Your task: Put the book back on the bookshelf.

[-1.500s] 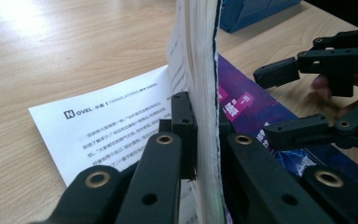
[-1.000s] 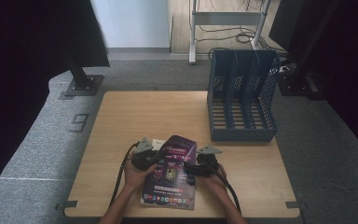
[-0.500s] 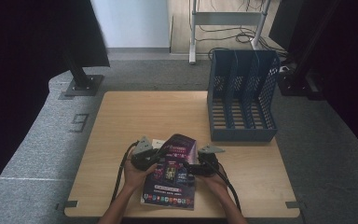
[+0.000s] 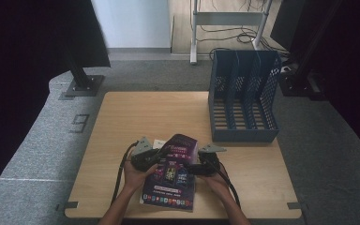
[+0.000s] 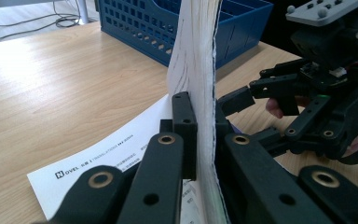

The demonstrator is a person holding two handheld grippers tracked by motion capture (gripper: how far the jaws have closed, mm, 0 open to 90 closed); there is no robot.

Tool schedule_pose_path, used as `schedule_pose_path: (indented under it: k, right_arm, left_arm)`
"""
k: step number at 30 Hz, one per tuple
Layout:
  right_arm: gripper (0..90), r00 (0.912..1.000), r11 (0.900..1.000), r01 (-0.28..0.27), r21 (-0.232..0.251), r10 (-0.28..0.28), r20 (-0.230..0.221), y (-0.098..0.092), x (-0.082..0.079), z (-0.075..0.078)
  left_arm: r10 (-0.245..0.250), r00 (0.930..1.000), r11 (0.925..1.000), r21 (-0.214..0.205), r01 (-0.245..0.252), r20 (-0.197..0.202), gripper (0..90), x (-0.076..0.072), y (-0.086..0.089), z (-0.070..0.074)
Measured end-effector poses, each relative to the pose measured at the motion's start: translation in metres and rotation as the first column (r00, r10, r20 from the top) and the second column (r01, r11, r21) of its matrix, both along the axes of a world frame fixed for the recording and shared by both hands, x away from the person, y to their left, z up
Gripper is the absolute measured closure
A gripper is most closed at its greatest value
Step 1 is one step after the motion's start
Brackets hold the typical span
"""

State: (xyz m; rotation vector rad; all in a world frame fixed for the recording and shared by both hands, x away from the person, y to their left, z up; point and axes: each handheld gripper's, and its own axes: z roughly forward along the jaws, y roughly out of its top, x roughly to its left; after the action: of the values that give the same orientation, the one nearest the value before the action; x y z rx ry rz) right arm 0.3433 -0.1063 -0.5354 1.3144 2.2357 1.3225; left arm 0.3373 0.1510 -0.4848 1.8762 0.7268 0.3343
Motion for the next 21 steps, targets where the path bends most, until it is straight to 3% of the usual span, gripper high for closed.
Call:
schedule_pose_path:
  k: [11, 21]
  right_arm:
    - [12.8, 0.9993, 0.9999, -0.013, -0.006, 0.012, -0.035, 0.003, 0.012, -0.004]
    - [12.7, 0.9944, 0.9980, -0.039, 0.050, 0.044, -0.096, 0.002, 0.020, -0.009]
  left_arm:
    - [0.000, 1.0000, 0.9999, -0.011, 0.000, -0.006, 88.0, 0.001, 0.002, -0.001]
    - [-0.002, 1.0000, 0.9996, -0.029, 0.002, -0.007, 88.0, 0.000, 0.003, 0.000]
